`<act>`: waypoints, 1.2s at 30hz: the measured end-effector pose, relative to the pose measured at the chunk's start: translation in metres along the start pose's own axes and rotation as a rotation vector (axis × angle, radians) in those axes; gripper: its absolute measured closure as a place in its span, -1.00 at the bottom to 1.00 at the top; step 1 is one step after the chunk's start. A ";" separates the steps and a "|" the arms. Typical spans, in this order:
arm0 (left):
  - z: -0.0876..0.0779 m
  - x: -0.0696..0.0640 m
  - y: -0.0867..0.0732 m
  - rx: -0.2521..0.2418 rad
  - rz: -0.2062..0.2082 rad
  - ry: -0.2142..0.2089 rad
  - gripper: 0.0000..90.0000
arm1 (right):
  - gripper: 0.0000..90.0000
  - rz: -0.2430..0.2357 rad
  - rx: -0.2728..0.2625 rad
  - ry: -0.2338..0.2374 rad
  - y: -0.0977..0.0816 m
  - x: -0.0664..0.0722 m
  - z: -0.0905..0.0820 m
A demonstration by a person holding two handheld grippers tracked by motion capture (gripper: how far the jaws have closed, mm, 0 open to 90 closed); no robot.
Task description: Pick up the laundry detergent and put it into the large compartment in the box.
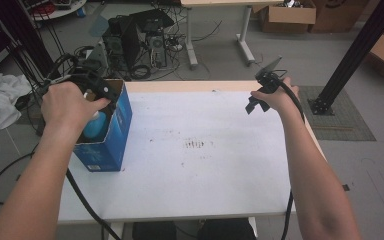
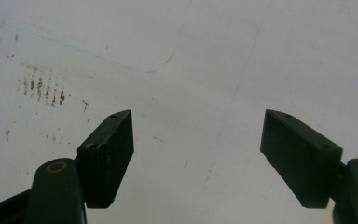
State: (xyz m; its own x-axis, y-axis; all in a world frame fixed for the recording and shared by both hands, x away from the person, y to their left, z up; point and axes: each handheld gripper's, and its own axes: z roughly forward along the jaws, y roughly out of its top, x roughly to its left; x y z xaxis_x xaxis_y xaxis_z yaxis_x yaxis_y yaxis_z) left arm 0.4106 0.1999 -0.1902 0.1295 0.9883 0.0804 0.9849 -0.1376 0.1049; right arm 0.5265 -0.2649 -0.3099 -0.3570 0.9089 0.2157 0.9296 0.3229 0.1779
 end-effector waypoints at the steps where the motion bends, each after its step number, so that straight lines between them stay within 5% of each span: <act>1: -0.003 -0.004 0.000 -0.004 0.016 -0.006 -0.76 | -0.43 -0.002 0.002 -0.002 0.000 0.000 0.000; 12: -0.016 -0.069 0.003 -0.042 0.214 -0.026 -0.92 | -0.44 0.004 0.001 -0.008 -0.005 0.003 -0.007; 24: 0.003 -0.140 -0.006 -0.059 0.405 -0.052 -1.00 | -0.44 -0.002 -0.008 -0.013 -0.007 0.003 -0.013; 36: 0.048 -0.175 -0.010 -0.021 0.480 -0.111 -1.00 | -0.47 -0.007 0.002 -0.023 -0.009 0.004 -0.015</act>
State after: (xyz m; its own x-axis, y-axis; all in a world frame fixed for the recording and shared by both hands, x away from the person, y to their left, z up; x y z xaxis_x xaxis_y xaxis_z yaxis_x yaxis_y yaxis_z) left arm 0.3839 0.0316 -0.2527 0.5811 0.8136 0.0185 0.8084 -0.5797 0.1019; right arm 0.5154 -0.2684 -0.2967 -0.3609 0.9125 0.1924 0.9274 0.3294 0.1773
